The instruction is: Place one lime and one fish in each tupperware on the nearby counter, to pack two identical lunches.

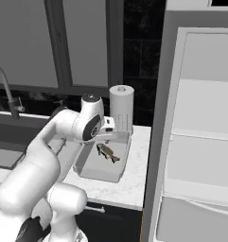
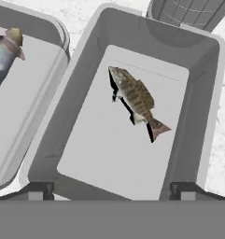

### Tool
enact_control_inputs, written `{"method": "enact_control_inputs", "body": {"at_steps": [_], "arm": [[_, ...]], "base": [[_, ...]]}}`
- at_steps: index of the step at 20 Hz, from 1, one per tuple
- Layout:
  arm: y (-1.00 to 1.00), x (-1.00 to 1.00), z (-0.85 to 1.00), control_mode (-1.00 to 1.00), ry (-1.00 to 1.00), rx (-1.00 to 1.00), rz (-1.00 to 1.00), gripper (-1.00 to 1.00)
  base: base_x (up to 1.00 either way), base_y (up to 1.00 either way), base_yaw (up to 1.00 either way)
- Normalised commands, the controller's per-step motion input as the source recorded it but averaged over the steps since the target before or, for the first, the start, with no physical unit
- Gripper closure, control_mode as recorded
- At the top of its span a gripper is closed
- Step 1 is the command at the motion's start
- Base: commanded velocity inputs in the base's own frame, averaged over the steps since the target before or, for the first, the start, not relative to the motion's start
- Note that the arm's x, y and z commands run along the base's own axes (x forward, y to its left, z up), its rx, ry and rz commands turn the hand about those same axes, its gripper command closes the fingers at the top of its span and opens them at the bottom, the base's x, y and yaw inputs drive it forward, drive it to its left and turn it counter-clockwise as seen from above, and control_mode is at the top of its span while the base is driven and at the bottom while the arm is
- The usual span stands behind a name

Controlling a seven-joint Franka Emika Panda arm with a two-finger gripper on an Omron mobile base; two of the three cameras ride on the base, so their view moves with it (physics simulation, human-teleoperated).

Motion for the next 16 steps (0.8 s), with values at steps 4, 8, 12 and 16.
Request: {"method": "enact_control_inputs", "body": {"at_steps": [4, 8, 12, 16], "arm": [[-0.02, -1.0, 0.18, -1.0, -0.13, 0.0, -0.02, -1.0], [0.0, -0.25, -0.01, 1.0, -0.06, -0.01, 0.03, -1.0], [0.0, 0.0, 0.0, 1.0, 0.0, 0.0, 0.0, -1.0], [0.0, 0.0, 0.0, 1.0, 0.0, 0.0, 0.0, -1.0]], "base": [[0.0, 0.0, 0.0], [-0.75, -0.03, 0.09], [-1.0, -0.16, 0.12], [-0.96, -0.92, 0.0]]}}
